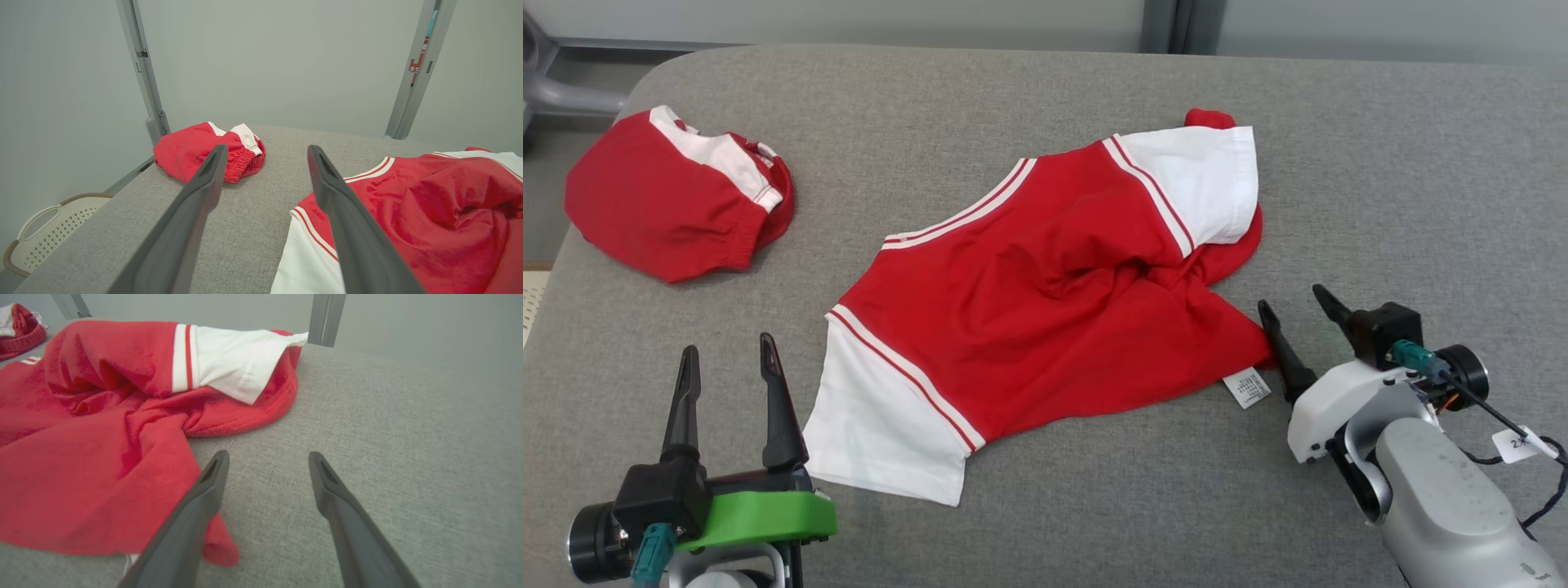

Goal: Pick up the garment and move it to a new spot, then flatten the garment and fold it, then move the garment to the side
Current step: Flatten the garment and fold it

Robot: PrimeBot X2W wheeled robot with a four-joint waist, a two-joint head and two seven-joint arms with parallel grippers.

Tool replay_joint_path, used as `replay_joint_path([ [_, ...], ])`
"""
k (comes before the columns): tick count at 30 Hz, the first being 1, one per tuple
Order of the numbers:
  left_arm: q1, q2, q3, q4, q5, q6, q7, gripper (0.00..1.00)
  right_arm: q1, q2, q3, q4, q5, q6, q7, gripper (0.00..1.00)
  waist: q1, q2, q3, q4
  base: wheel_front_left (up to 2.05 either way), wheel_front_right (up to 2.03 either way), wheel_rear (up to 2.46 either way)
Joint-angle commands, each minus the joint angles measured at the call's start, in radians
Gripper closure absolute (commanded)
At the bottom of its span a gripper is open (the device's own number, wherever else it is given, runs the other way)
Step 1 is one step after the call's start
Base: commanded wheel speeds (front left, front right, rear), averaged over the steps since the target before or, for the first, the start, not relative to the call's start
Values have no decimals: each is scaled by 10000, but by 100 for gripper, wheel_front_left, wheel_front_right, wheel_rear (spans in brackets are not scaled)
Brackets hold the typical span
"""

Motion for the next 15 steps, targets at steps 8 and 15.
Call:
replay_joint_path([
  [8,-101,-4,-113,-77,41,180,-2,0,196,380,1603,844,923,-7,-75,0,0,0,86,167,0,0,0],
  [15,-89,-4,-127,-51,214,143,-2,0,697,380,2314,710,919,-3,-59,0,0,0,25,64,0,0,0],
])
